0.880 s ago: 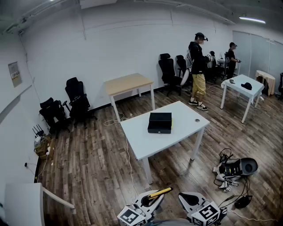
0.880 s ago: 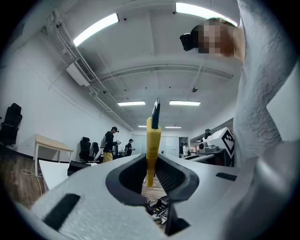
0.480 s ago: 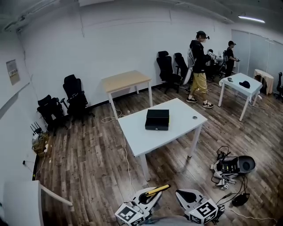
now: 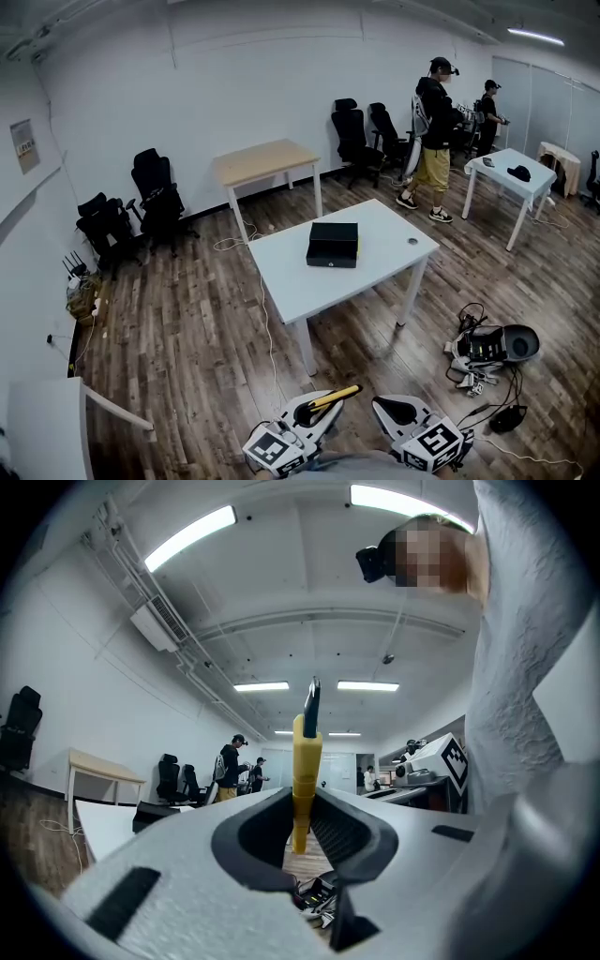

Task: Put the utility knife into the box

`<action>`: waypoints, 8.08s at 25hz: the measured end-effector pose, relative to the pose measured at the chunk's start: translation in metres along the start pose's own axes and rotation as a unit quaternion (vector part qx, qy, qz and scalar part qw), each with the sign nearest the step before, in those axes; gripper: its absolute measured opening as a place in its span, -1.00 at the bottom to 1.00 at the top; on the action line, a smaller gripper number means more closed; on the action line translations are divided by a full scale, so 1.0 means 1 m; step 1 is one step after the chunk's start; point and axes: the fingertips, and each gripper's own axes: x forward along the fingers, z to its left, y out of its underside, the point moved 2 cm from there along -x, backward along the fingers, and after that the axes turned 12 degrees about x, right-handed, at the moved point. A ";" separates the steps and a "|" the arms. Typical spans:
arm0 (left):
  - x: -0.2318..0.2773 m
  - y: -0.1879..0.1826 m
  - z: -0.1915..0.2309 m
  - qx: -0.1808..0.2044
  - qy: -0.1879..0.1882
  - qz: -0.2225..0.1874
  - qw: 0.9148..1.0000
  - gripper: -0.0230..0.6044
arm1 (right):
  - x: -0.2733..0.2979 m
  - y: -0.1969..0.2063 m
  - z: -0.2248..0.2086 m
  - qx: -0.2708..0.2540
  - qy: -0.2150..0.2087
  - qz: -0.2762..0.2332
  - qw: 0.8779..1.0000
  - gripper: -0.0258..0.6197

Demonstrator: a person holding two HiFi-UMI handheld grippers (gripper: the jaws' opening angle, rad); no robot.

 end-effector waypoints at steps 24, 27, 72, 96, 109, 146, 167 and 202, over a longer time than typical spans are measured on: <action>-0.011 0.015 0.036 -0.001 -0.017 0.006 1.000 -0.72 | 0.035 0.000 0.019 -0.007 -0.052 0.044 0.998 -0.82; -0.009 0.019 0.040 -0.001 -0.019 0.007 1.000 -0.72 | 0.038 -0.001 0.011 -0.007 -0.051 0.033 0.998 -0.82; 0.272 0.062 0.229 -0.002 -0.034 0.044 0.998 -0.72 | 0.193 -0.142 -0.297 -0.004 -0.082 0.012 0.997 -0.82; 0.333 0.084 0.321 -0.039 -0.059 0.030 0.997 -0.72 | 0.264 -0.170 -0.364 -0.011 -0.080 0.015 0.997 -0.82; 0.348 0.103 0.375 -0.043 -0.048 0.046 0.997 -0.72 | 0.313 -0.176 -0.383 -0.008 -0.073 0.018 0.997 -0.82; 0.386 0.212 0.507 -0.122 -0.068 0.198 0.970 -0.72 | 0.325 -0.179 -0.398 0.000 -0.051 0.023 0.998 -0.82; 0.393 0.373 0.538 -0.599 -0.270 0.061 0.752 -0.72 | 0.364 -0.178 -0.404 0.003 -0.065 0.051 0.997 -0.82; 0.415 0.426 0.539 -0.722 -0.331 0.147 0.589 -0.06 | 0.377 -0.181 -0.413 0.000 -0.054 0.053 0.997 -0.82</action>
